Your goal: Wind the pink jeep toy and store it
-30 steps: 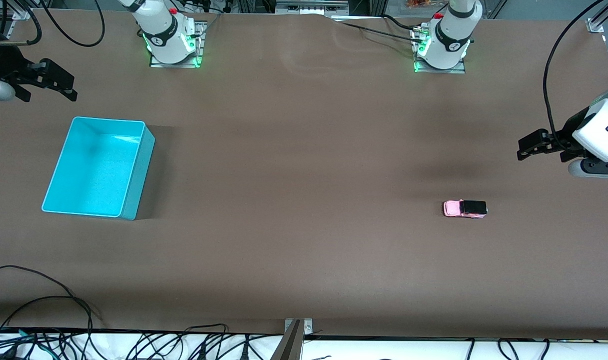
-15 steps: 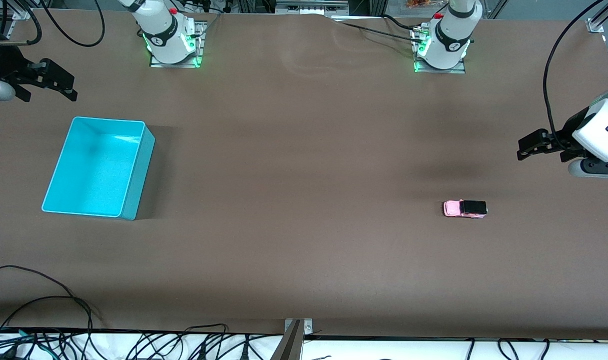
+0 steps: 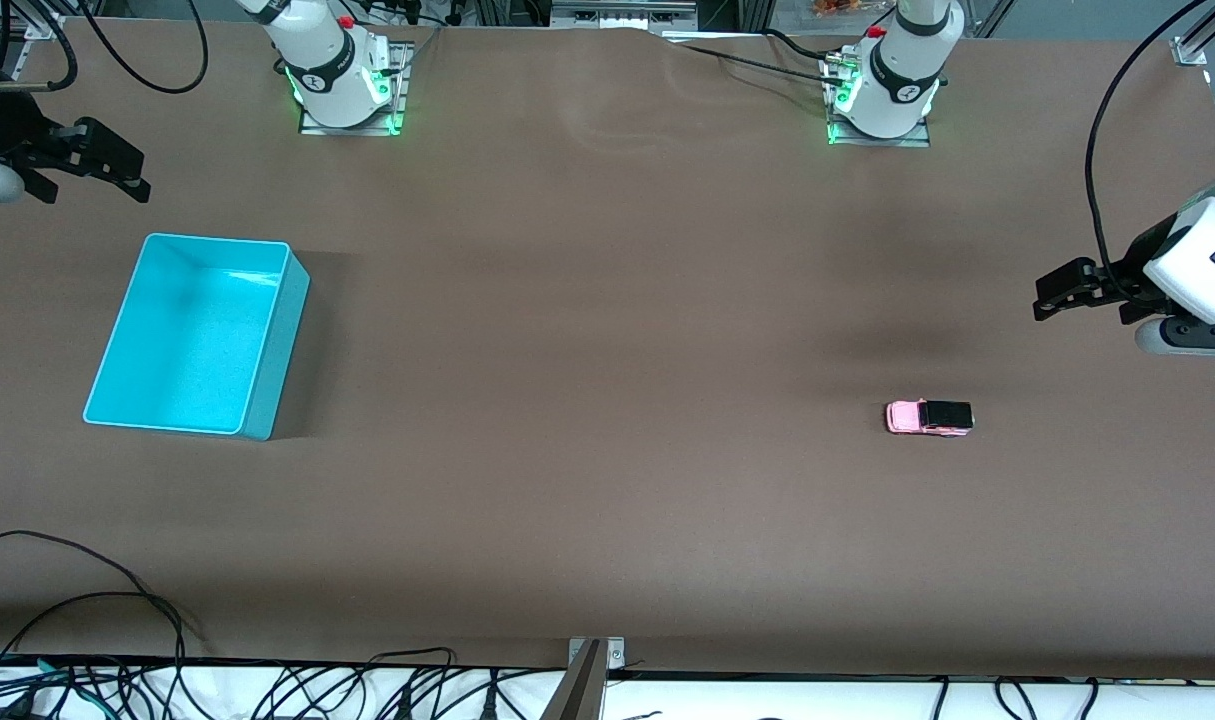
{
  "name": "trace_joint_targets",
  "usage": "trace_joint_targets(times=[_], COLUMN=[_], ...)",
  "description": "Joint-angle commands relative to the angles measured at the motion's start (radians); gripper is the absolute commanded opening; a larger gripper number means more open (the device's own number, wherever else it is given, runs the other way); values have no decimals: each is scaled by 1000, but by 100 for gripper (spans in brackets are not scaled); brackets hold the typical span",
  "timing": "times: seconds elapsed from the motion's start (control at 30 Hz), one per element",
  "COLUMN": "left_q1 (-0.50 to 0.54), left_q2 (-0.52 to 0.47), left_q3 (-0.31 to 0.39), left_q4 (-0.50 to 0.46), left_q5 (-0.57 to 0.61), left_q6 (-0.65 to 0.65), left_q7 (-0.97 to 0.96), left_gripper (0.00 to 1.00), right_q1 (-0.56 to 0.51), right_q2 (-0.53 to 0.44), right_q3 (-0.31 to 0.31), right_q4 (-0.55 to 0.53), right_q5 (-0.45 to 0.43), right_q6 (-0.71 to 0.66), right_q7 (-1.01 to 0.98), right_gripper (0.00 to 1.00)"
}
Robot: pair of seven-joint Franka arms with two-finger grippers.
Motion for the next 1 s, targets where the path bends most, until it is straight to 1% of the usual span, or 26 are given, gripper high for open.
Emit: trace_joint_targets(times=[0.0,0.6,0.97], left_q1=[4,6,-5], left_q2=[-24,-15,17], left_q3=[-4,-4,-3], left_q4=[-24,-26,-18], left_q5=[8,8,10], left_q6=[-5,-5,-3], left_q7=[21,15,-244], left_gripper=[100,100,100], right_q1=[-6,-8,-8], right_q2=[-8,-6,-5], right_q3=[5,-1,-9], right_q4=[5,4,4], right_q5=[-7,-7,-6], right_q6=[-12,-15,-15], right_q7=[2,2,1], right_gripper=[100,100,100])
